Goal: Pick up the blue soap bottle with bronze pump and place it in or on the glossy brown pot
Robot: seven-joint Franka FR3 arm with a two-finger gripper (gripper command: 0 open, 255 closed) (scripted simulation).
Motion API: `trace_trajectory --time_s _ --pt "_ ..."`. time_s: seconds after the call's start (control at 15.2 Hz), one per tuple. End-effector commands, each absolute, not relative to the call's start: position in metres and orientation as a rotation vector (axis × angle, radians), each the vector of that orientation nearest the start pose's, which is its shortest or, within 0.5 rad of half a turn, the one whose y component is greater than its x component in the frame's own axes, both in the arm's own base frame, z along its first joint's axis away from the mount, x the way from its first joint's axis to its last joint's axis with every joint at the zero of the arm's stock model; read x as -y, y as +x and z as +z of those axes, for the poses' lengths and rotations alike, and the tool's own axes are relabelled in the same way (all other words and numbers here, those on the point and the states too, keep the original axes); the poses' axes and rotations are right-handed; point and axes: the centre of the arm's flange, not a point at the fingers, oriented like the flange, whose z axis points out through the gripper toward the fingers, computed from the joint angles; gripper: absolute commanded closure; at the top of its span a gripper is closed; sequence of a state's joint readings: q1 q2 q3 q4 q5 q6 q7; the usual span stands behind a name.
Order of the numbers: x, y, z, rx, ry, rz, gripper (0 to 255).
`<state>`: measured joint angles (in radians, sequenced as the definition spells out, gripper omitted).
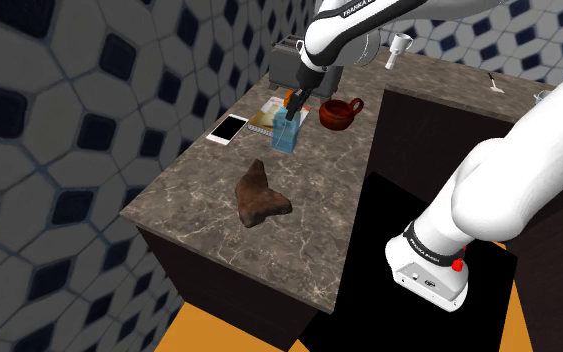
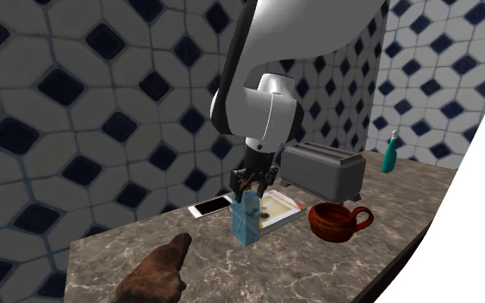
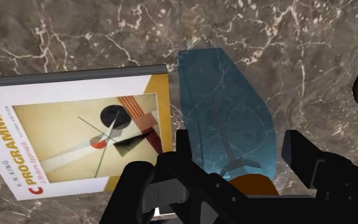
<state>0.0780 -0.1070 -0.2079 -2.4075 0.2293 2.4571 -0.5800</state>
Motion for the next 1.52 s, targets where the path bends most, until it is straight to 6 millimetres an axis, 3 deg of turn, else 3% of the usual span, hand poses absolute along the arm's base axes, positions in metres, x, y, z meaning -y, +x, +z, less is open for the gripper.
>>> trace_trajectory --time_s 0.0,1.45 --pt "0.064 0.489 0.368 0.424 -2.979 -0.307 255" --pt "0.064 0.489 0.484 0.424 -2.979 -0.307 255"
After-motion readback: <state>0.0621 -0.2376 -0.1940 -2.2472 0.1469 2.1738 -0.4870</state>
